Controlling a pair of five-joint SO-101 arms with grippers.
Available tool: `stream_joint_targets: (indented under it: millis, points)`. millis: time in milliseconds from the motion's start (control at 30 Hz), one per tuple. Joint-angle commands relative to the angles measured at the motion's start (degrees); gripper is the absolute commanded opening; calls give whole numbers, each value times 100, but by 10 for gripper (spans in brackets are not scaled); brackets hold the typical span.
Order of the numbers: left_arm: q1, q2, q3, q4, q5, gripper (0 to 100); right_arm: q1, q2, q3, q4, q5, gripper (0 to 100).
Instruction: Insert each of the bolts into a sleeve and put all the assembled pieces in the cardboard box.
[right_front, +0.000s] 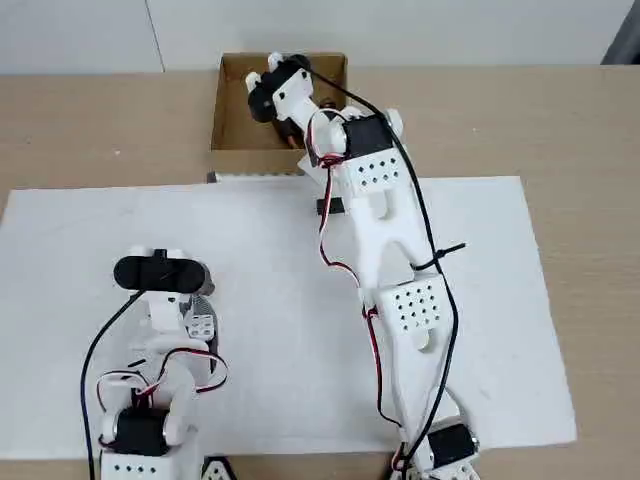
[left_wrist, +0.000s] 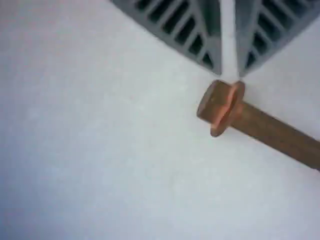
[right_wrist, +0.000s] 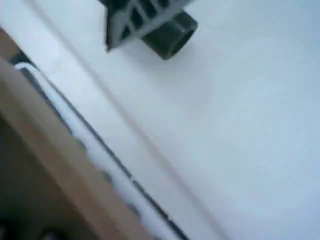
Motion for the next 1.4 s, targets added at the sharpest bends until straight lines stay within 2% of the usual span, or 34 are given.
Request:
stream_joint_targets:
  millis: [0,200,367,433,700,833,900,1367]
  points:
    - [-18,-53,-22,-9,35,6,13,-831,563,145,35,188]
    - [-18,-53,-22,-9,35,6,13,-1692,2066,92,35,189]
    - [-18,-53,-22,-9,35,6,22,-1903,2760,92,62,190]
    - [-18,-53,-22,-9,35,6,22,-1912,2866,92,105,190]
    - [-18,-53,-22,-9,35,6,-66,-1895,3358,48,1037,191]
    - [-9,-53,-22,-9,35,6,-66,-1736,3402,-31,1319,253]
    - [-9,-53,-22,-9,35,6,-66,-1604,3402,-40,1415,281]
    - [9,-53,-22,0,35,6,-154,-998,3393,-435,1934,281]
